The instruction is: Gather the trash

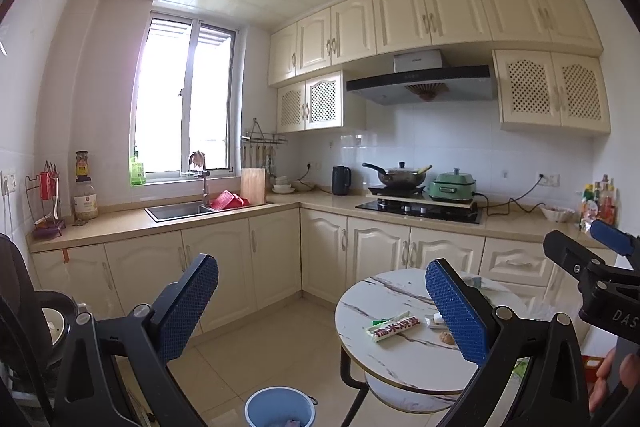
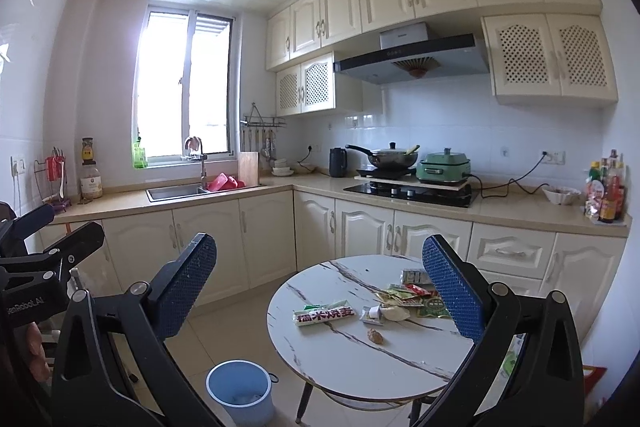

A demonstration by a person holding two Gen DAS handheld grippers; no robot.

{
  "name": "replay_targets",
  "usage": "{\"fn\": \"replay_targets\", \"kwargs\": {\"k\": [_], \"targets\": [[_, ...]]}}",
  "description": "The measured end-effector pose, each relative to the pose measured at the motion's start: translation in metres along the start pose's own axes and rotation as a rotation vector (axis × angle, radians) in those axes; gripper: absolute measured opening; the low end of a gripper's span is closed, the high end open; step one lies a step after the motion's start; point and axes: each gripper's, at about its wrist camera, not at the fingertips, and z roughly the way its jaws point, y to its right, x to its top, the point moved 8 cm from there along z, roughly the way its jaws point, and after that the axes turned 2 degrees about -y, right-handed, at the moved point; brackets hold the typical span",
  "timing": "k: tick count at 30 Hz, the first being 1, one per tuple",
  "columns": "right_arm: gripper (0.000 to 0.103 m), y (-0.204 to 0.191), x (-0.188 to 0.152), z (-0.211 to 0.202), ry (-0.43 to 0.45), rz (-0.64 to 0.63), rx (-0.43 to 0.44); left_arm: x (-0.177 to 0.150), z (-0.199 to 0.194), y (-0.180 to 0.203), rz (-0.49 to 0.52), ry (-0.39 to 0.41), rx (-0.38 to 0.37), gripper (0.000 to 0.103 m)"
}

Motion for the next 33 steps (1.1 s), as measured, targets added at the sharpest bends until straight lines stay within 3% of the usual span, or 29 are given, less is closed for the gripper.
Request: {"fn": "replay_targets", "kwargs": {"k": [9, 17, 24, 33], "targets": [[0.103, 0.012, -0.01, 0.012, -0.029, 0.018, -0.019, 0.007, 0.022, 0.002, 0.013, -0.038, -0.022, 0.102], [0.103, 0.047, -0.039, 0.045, -0.106, 0.053, -0.069, 0.005, 0.076, 0.01, 0.017, -0.117, -0.053, 0.102], [0.103, 0.098, -0.087, 0.092, -0.226, 0.119, -0.138, -0.005, 0.17, 0.026, 0.047, -0.272, -0.088, 0.102], [0.103, 0.16, -0.167, 0.17, -0.442, 0.162, -0.178, -0.033, 0.313, 0.074, 0.175, -0.47, -0.248, 0.102]]}}
